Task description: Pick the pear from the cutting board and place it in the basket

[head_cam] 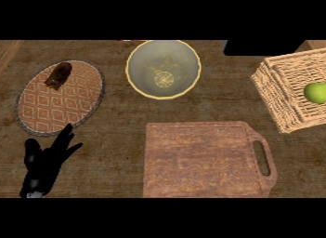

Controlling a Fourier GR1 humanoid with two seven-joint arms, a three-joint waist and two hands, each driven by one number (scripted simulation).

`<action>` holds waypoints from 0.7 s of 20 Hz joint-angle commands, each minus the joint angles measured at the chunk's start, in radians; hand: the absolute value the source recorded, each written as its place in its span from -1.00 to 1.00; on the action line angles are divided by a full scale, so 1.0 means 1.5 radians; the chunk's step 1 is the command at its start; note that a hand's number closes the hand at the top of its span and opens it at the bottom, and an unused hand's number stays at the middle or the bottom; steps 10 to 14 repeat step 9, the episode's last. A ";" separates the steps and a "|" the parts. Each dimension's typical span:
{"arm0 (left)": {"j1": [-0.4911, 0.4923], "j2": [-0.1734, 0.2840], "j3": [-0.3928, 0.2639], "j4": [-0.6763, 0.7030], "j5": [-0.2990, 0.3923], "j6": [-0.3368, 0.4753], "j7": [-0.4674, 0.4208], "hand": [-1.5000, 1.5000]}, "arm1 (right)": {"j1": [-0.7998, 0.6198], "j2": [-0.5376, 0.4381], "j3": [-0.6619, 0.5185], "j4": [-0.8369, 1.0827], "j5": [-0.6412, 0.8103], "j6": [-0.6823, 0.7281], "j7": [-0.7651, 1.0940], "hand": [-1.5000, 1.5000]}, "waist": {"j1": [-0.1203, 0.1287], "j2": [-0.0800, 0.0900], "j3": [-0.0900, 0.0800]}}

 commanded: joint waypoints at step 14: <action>0.016 -0.022 -0.026 -0.009 -0.014 0.004 0.060 0.00 | 0.004 -0.155 -0.089 0.142 -0.053 0.064 -0.006 -1.00 | -0.004 0.007 -0.006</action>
